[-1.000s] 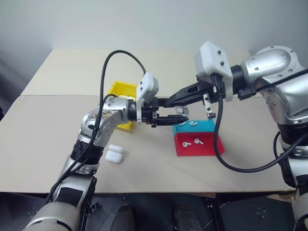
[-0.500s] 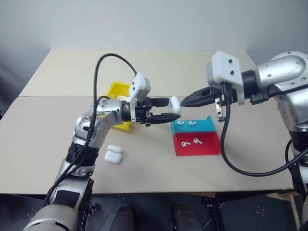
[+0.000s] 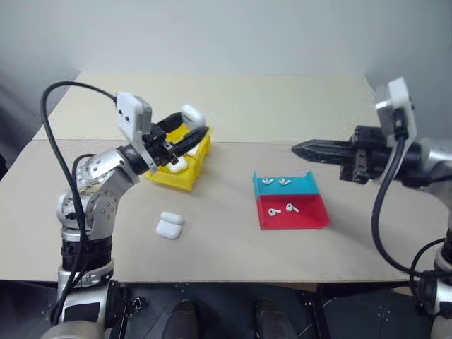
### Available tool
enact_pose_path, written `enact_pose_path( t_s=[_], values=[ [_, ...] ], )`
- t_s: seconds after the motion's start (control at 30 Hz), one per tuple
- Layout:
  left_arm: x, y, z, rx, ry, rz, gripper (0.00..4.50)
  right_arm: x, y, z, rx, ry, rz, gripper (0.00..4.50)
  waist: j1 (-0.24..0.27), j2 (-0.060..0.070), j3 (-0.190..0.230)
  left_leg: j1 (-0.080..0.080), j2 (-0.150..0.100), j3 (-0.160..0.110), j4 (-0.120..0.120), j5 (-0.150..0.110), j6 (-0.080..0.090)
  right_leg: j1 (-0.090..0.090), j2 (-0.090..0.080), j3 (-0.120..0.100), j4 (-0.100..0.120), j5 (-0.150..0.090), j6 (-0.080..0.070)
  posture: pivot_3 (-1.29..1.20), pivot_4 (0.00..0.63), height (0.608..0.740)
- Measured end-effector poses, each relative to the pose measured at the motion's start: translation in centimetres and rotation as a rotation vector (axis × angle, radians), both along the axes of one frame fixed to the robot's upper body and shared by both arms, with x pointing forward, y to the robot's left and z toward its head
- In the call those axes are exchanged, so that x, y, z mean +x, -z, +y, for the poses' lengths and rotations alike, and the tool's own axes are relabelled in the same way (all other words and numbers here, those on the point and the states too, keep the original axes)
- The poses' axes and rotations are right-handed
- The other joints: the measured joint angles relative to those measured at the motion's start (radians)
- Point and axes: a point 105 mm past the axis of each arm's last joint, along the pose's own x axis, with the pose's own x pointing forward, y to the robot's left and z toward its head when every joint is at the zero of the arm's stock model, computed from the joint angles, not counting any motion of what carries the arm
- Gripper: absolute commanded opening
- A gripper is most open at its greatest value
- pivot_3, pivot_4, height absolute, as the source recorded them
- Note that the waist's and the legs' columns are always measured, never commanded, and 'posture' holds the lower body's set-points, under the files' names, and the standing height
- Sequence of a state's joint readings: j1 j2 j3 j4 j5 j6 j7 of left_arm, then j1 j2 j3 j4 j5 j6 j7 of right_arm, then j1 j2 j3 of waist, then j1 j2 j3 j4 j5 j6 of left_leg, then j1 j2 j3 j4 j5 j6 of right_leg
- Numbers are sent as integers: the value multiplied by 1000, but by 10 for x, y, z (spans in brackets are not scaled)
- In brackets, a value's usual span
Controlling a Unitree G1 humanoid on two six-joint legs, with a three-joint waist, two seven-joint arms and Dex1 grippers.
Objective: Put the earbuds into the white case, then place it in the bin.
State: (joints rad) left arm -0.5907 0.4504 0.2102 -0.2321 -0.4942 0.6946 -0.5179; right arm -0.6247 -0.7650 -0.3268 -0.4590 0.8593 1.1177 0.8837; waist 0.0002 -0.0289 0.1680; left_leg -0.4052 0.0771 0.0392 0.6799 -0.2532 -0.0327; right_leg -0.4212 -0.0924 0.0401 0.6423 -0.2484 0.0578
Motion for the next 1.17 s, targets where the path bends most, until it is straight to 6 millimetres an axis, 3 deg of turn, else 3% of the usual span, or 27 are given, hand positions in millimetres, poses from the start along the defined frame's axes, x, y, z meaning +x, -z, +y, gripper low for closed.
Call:
enact_pose_path(
  t_s=[0.13,0.27,0.33,0.53,0.77,0.97,1.17],
  values=[
    [18,27,16,64,-203,127,2815,-4,-3,5,27,6,-24,15,2,0,0,0,0,0,0,0,0,0,0,0,-1,0,0,0,150,740],
    [35,53,20,117,-286,237,4088,-6,-6,6,57,5,-23,0,9,0,0,-1,0,0,0,0,0,0,0,-1,-1,0,0,0,150,740],
    [39,55,18,135,-287,244,4454,-5,-7,6,64,13,-26,0,10,0,0,-1,0,0,-1,0,0,0,0,-1,-1,0,0,0,150,740],
    [39,47,14,151,-249,186,4454,-1,4,2,54,57,-36,0,8,-1,0,-1,0,0,-1,0,0,0,0,-1,-1,0,0,0,150,740],
    [-2,30,29,221,-68,70,4454,10,56,-14,-48,193,-41,0,0,-1,0,-1,0,1,-1,0,0,-1,0,0,-1,0,0,0,150,740],
    [-61,29,30,265,217,95,4454,0,72,-20,-133,150,-68,0,-8,-1,0,0,0,1,-1,0,0,-1,0,0,-1,0,0,0,150,740],
    [-106,21,36,314,390,142,4454,-6,63,-28,-177,105,-107,0,-11,-1,0,2,0,1,-1,0,0,1,0,0,-1,-1,0,0,150,740]
  ],
)
